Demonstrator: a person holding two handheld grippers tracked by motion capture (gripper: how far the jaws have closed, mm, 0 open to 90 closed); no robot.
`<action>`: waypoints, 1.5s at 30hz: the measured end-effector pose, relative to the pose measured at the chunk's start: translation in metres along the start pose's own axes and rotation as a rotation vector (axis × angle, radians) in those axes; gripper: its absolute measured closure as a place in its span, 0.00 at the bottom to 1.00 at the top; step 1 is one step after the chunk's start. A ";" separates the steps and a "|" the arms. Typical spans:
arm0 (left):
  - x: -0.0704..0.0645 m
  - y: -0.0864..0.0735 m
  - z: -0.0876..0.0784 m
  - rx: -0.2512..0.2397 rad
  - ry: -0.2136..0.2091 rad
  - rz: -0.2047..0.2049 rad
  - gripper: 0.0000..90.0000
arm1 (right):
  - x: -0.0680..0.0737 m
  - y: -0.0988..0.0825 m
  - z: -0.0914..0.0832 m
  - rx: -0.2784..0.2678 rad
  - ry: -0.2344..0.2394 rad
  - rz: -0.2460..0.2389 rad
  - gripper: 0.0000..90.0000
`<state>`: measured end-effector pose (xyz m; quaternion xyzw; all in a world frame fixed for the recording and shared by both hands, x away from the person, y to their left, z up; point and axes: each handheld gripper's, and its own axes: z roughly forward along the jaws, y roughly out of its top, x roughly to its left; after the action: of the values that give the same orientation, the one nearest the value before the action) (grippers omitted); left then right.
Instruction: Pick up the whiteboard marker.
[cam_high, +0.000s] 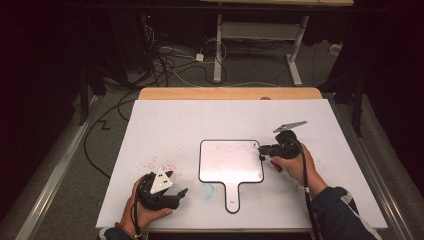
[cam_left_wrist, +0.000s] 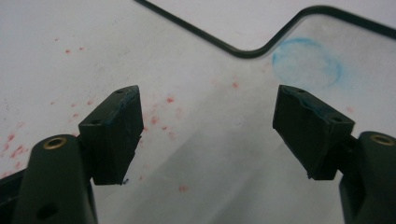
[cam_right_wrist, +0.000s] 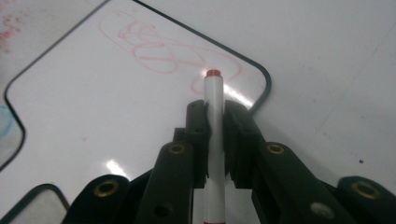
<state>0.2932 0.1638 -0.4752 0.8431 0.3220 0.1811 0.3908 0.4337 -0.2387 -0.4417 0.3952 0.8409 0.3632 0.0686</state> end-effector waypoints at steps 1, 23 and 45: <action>0.001 0.005 0.001 -0.015 -0.011 0.001 0.26 | 0.007 0.002 -0.007 -0.034 0.011 -0.028 0.91; -0.053 0.139 0.095 -0.214 -0.285 -0.029 0.34 | 0.077 0.009 -0.032 -0.343 0.093 -0.152 0.91; -0.046 0.144 0.109 -0.195 -0.201 0.044 0.87 | 0.078 0.004 -0.037 -0.380 0.021 -0.196 0.89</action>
<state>0.3781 0.0028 -0.4343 0.8218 0.2434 0.1347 0.4972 0.3679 -0.2017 -0.3987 0.2876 0.7924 0.5110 0.1682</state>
